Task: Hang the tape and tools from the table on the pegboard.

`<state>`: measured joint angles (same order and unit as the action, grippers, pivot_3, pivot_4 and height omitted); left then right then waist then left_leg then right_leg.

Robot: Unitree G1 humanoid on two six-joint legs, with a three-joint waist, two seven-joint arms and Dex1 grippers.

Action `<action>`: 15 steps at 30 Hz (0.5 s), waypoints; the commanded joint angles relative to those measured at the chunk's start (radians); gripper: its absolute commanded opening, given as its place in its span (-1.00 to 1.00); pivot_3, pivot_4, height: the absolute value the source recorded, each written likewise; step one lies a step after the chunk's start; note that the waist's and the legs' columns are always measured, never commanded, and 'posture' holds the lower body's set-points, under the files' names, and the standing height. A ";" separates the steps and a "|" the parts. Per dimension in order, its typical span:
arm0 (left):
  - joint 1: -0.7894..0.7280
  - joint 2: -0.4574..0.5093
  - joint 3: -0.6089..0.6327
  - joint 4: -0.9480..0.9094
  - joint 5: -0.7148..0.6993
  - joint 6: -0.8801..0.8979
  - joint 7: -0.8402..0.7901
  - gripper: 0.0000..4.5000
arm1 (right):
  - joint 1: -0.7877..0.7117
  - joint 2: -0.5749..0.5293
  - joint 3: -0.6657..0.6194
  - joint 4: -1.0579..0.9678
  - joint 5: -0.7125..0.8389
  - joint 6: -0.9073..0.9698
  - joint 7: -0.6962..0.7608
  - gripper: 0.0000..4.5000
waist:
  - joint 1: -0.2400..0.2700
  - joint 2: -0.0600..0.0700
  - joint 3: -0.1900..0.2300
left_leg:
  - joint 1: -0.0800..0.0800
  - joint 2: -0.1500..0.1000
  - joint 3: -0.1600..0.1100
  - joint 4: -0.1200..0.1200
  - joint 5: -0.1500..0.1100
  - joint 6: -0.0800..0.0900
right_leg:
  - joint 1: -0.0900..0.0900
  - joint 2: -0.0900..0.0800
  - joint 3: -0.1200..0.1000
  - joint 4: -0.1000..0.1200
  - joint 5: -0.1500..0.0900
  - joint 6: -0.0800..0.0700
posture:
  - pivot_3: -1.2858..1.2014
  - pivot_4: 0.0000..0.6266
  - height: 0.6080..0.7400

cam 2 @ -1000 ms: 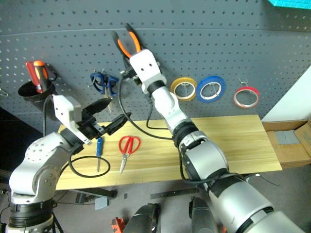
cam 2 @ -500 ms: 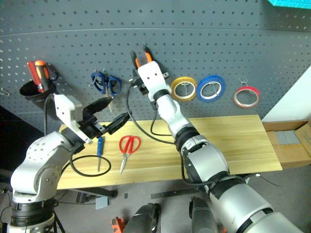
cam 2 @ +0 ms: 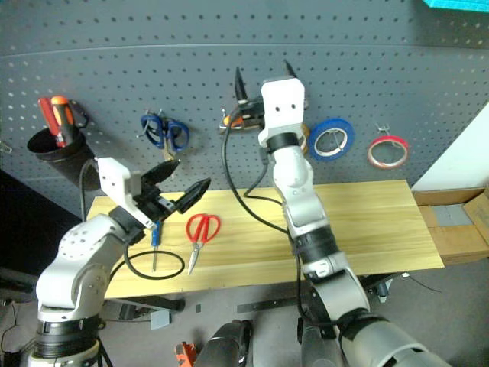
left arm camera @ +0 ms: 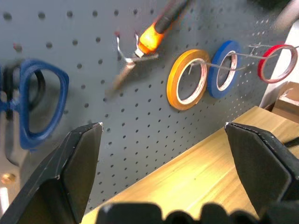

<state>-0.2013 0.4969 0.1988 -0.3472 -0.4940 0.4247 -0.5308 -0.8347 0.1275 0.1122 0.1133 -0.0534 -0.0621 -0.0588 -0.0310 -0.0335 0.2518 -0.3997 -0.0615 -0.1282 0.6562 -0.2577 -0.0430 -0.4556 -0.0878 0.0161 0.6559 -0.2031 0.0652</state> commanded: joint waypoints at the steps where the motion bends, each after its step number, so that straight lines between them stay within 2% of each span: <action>1: 0.026 -0.013 -0.015 -0.038 0.020 -0.025 0.008 1.00 | 0.082 0.050 0.052 -0.218 0.051 0.154 0.032 0.82 | -0.001 0.000 0.000 | 0.000 0.001 0.000 -0.001 0.000 0.000 | 0.000 0.000 0.000 0.000 0.000 0.000 | 0.12 -0.15 1.00; 9: 0.010 -0.015 -0.040 -0.008 0.041 -0.025 -0.002 1.00 | 0.184 -0.010 0.054 -0.330 0.056 0.311 0.063 0.82 | 0.003 0.000 0.000 | 0.002 0.002 0.000 -0.002 0.000 0.000 | 0.002 0.001 -0.003 0.000 -0.001 -0.001 | 0.11 -0.16 1.00; 15: 0.008 -0.012 -0.049 0.002 0.056 -0.029 -0.018 1.00 | 0.280 -0.083 0.069 -0.413 0.073 0.500 0.147 0.82 | 0.004 0.000 0.000 | 0.001 0.002 -0.001 -0.003 0.000 0.000 | 0.004 0.001 -0.004 -0.005 0.000 -0.001 | 0.11 -0.18 1.00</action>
<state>-0.1821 0.4781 0.1554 -0.3362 -0.4451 0.4178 -0.5391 -0.5545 0.0402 0.1797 -0.2380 0.0033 0.3991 0.0717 -0.0274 -0.0331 0.2520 -0.3982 -0.0598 -0.1287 0.6526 -0.2575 -0.0429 -0.4512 -0.0864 0.0123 0.6495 -0.2035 0.0641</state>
